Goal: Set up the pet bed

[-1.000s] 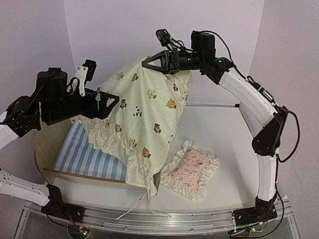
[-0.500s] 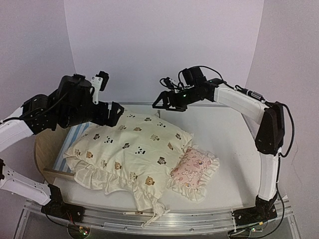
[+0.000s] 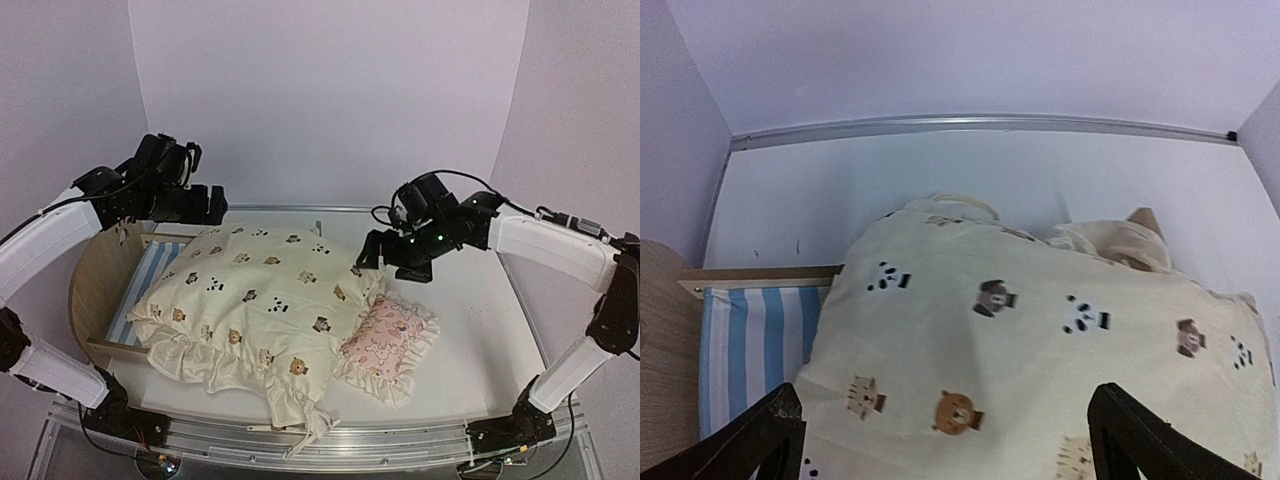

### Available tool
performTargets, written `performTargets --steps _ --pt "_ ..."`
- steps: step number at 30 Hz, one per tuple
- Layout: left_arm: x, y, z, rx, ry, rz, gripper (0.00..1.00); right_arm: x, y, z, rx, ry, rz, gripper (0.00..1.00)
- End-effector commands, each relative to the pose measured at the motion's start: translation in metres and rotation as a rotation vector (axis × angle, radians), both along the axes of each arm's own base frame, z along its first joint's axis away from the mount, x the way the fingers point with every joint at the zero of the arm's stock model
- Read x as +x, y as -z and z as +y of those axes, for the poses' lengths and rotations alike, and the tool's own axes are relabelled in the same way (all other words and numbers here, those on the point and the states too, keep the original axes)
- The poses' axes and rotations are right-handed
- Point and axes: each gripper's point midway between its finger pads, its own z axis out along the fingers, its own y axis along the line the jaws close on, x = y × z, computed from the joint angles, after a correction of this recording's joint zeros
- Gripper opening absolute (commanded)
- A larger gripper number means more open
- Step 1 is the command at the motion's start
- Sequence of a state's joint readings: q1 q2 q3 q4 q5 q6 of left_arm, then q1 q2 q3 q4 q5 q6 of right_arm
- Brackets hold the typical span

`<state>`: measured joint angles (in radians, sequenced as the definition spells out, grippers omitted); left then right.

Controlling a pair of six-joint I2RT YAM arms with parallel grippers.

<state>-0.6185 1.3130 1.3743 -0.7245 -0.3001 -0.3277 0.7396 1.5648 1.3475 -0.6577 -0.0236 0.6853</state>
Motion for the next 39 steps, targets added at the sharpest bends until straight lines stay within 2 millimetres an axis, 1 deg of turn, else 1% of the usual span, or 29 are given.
performTargets --steps 1,4,6,9,13,15,17,20,22,24,28,30,32,35,37,39 --pt "0.025 0.014 0.031 -0.111 -0.039 0.077 1.00 -0.033 0.008 0.048 0.236 -0.058 0.126 0.98" --pt "0.036 0.039 0.057 -0.131 -0.081 0.135 1.00 -0.044 0.008 0.064 0.275 -0.101 0.135 0.98" --pt "0.042 0.053 0.070 -0.148 -0.111 0.160 0.99 -0.045 0.007 0.068 0.286 -0.111 0.126 0.98" --pt "0.046 0.071 0.074 -0.229 -0.093 0.206 0.99 -0.043 0.009 0.070 0.290 -0.117 0.115 0.98" --pt "0.047 0.090 0.080 -0.288 -0.114 0.261 1.00 -0.039 0.012 0.079 0.324 -0.123 0.105 0.98" --pt "0.044 0.099 0.079 -0.306 -0.121 0.276 1.00 -0.036 0.012 0.086 0.353 -0.129 0.104 0.98" --pt "0.040 0.110 0.083 -0.316 -0.145 0.285 1.00 -0.036 0.012 0.091 0.387 -0.142 0.103 0.98" --pt "0.031 0.126 0.082 -0.358 -0.148 0.299 1.00 -0.037 0.011 0.094 0.408 -0.149 0.108 0.98" --pt "0.026 0.136 0.078 -0.387 -0.135 0.318 1.00 -0.039 0.013 0.093 0.405 -0.145 0.117 0.98" --pt "0.022 0.145 0.073 -0.412 -0.113 0.335 0.99 -0.043 0.016 0.086 0.385 -0.134 0.128 0.98" --pt "0.012 0.162 0.063 -0.450 -0.066 0.374 0.99 -0.054 0.028 0.067 0.305 -0.130 0.142 0.98" --pt "0.008 0.167 0.058 -0.468 -0.043 0.389 0.99 -0.059 0.031 0.055 0.250 -0.137 0.135 0.98" --pt "0.004 0.170 0.051 -0.498 -0.006 0.407 0.97 -0.063 0.031 0.045 0.222 -0.133 0.126 0.98" --pt "0.000 0.170 0.047 -0.515 0.015 0.413 0.94 -0.068 0.028 0.038 0.226 -0.125 0.124 0.98" --pt "-0.001 0.167 0.048 -0.514 0.015 0.403 0.94 -0.071 0.027 0.039 0.244 -0.128 0.136 0.98" --pt "-0.001 0.162 0.046 -0.520 0.025 0.396 0.94 -0.070 0.026 0.047 0.293 -0.127 0.140 0.98"
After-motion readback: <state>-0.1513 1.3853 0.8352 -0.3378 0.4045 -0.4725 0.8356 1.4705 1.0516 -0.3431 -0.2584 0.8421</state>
